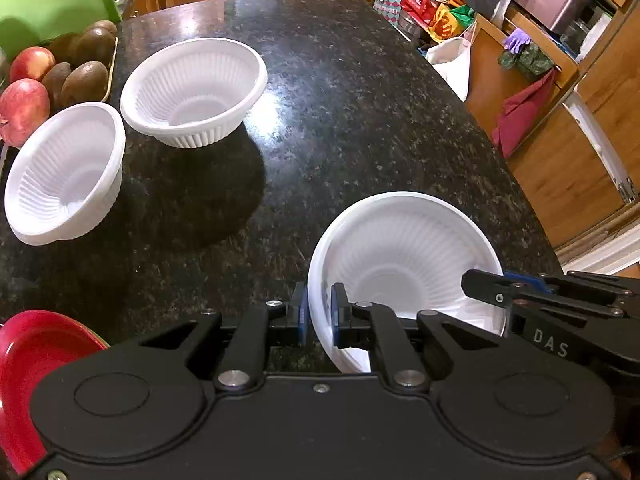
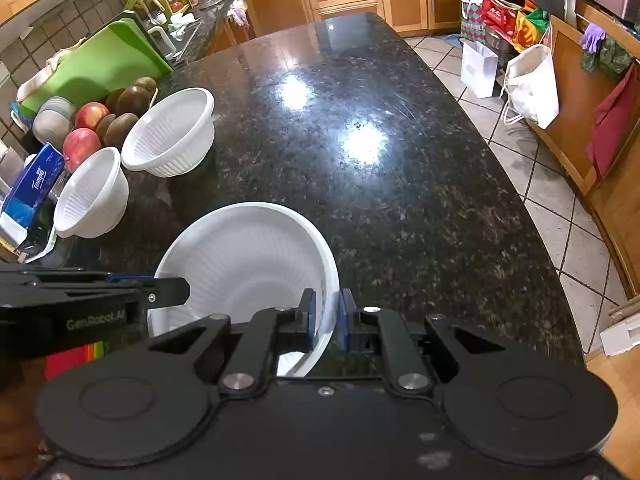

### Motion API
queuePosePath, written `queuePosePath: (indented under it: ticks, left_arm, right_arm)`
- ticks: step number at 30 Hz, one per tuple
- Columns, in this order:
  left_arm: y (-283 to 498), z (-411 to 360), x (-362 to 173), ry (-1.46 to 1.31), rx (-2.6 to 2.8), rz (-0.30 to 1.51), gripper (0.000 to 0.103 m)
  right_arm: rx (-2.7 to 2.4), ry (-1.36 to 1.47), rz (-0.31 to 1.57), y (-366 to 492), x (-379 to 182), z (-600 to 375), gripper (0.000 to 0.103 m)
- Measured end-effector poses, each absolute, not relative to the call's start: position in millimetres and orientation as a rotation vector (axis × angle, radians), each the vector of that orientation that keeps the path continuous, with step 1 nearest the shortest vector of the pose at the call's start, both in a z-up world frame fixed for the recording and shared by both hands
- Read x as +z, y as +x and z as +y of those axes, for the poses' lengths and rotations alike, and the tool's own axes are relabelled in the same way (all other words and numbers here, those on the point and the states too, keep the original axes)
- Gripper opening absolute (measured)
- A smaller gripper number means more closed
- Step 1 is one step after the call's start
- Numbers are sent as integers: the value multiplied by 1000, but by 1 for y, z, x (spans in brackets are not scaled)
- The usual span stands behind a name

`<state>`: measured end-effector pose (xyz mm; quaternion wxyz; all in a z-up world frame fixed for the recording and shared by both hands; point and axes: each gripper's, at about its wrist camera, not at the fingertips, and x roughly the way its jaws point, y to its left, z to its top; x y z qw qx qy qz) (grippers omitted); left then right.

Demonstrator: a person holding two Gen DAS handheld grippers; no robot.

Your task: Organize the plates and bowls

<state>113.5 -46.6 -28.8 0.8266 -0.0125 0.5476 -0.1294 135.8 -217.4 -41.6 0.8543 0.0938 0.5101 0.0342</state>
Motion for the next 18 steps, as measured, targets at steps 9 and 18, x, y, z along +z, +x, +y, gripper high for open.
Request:
queuePosePath:
  ticks: [9,18]
  left_arm:
    - [112,-43,-35,-53,-298,1167,17]
    - [108,-34,-26,-72,-310,1149,21]
  right_arm:
    - [37,194,1056,130,-45,-217,18]
    - [13,217,1003,125,-34,-226,21]
